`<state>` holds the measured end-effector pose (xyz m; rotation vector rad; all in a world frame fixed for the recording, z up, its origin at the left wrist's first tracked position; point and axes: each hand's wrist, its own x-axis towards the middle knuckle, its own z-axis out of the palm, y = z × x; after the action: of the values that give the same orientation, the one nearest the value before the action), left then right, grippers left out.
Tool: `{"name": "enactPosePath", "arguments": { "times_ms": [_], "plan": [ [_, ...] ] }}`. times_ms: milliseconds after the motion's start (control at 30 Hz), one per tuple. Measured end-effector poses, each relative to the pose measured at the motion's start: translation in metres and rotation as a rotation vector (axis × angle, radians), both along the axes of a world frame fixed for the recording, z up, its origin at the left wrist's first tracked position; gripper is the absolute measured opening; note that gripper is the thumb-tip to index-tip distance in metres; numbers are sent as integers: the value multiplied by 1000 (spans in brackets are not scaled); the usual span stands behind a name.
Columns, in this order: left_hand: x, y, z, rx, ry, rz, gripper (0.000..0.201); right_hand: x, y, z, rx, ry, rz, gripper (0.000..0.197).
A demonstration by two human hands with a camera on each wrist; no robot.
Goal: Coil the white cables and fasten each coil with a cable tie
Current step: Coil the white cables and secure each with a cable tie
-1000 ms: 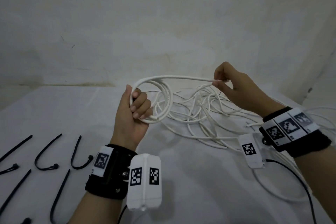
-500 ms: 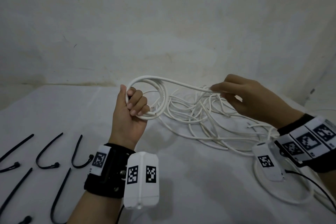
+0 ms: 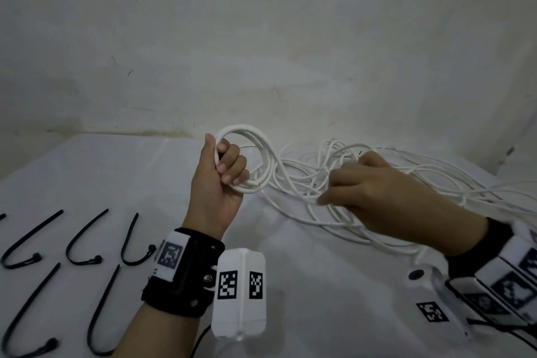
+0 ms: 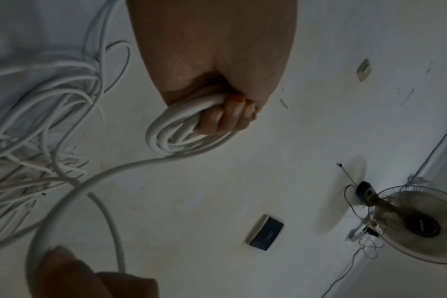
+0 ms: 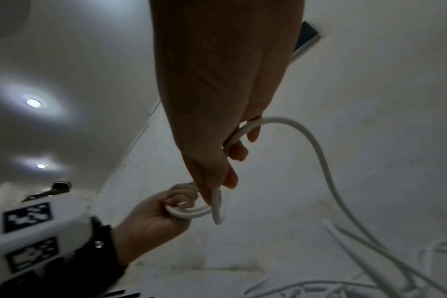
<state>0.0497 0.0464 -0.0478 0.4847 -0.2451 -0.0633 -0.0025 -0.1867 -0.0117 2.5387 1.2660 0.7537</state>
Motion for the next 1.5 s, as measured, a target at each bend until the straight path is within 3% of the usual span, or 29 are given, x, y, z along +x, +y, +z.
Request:
{"name": "enactPosePath", "arguments": {
  "times_ms": [233, 400, 533, 700, 800, 1000, 1200, 1333, 1500],
  "plan": [
    [-5, -7, 3, 74, -22, -23, 42, -5, 35, 4, 19, 132, 72, 22],
    [-10, -16, 3, 130, -30, -95, 41, -4, 50, 19, 298, 366, 174, 11],
    [-16, -30, 1, 185, 0, -187, 42, -1, 58, 29, 503, 278, 177, 30],
    [-20, -35, 0, 281, 21, -156, 43, 8, 62, 27, 630, 251, 95, 40],
    [-22, -36, 0, 349, 28, -138, 40, 17, 64, 22, 688, 241, 52, 37],
    [-25, -33, 5, 269, -2, -272, 39, 38, 55, 17, 944, 206, 19, 25],
    [-24, -31, 5, 236, 23, -306, 43, 42, 56, 7, 992, 336, -22, 23],
    [-24, -29, 6, 219, 20, -268, 44, 39, 51, 7, 848, 481, -7, 35],
    [-25, -31, 4, 285, -61, -223, 36, 42, 44, 11, 751, 402, -18, 32]
  ]
}}
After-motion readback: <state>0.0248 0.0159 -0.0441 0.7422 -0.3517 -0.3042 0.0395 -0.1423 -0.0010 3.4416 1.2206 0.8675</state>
